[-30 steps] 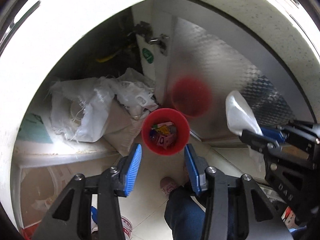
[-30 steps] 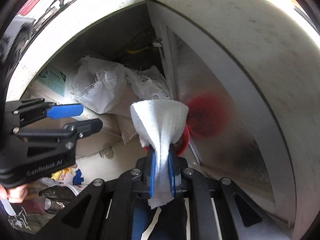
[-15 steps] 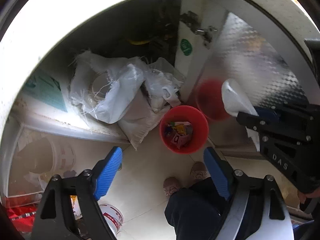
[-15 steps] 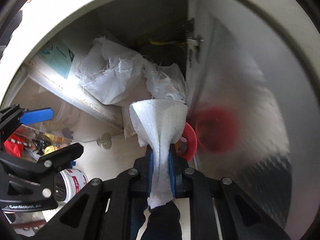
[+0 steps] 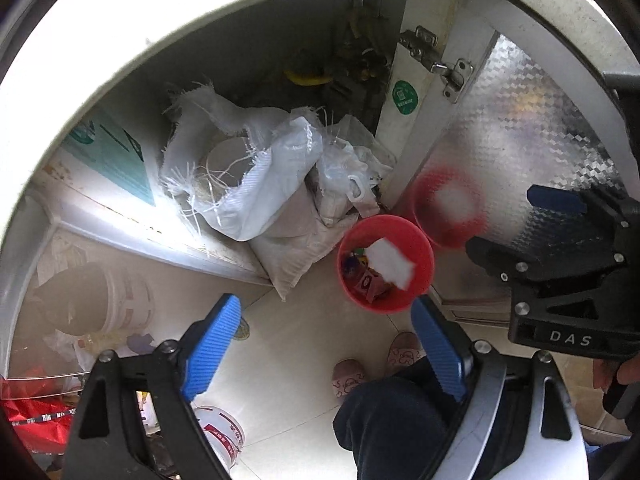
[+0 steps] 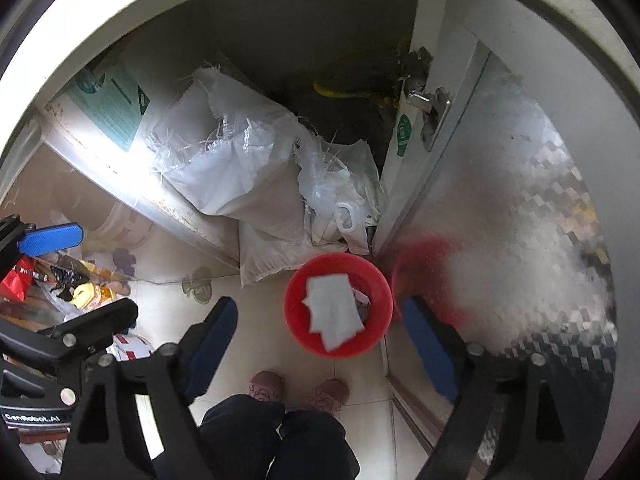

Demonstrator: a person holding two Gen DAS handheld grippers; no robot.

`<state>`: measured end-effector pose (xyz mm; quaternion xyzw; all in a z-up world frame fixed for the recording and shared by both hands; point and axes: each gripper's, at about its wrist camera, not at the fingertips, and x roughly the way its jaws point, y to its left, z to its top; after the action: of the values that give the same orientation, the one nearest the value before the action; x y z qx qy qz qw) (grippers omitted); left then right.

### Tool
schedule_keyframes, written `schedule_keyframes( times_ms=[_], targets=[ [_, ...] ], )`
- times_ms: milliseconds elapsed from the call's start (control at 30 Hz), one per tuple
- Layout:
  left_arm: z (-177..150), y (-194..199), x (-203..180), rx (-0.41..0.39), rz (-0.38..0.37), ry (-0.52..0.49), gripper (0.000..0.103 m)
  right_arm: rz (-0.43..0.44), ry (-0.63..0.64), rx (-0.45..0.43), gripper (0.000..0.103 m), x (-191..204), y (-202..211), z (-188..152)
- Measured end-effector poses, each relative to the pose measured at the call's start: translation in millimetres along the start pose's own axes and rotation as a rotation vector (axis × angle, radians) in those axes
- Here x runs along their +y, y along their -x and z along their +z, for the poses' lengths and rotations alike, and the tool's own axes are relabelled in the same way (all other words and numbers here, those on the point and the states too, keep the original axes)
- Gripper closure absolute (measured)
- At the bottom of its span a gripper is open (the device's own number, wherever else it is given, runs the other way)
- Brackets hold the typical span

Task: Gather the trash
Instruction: 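Raise both tools out of the cabinet back over the counter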

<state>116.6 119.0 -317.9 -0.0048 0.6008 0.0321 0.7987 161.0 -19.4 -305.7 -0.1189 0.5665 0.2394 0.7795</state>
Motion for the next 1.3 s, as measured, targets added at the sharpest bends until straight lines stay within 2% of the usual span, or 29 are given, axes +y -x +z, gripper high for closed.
schedule_keyframes(
  times_ms=[200, 600, 800, 900, 1067, 1233, 1300],
  targets=[
    [-0.8, 30.5, 0.2, -0.022, 0.007, -0.033, 0.015, -0.019, -0.037, -0.016, 0.012, 7.0, 30.3, -2.9],
    [12.5, 115.2, 4.8, -0.127, -0.051, -0.113, 0.014, -0.087, -0.153, -0.093, 0.011, 15.5, 121.4, -5.5],
    [25.9, 150.6, 2.6, -0.183, -0.082, -0.153, 0.007, -0.135, -0.192, -0.145, 0.011, 14.9, 160.9, -0.8],
    [35.1, 163.5, -2.0, -0.197, -0.098, -0.174, 0.001, -0.160, -0.201, -0.169, 0.011, 11.9, 179.2, 0.4],
    [51.4, 184.6, -14.0, -0.235, -0.130, -0.202, 0.000, -0.206, -0.234, -0.205, 0.011, 0.2, 203.1, 2.9],
    [69.6, 195.8, -27.9, -0.266, -0.164, -0.234, 0.000, -0.238, -0.286, -0.224, 0.002, -16.5, 218.0, 2.8],
    [78.1, 197.9, -33.2, -0.271, -0.172, -0.252, 0.000, -0.249, -0.299, -0.235, 0.001, -20.6, 222.8, 3.6]
  ],
)
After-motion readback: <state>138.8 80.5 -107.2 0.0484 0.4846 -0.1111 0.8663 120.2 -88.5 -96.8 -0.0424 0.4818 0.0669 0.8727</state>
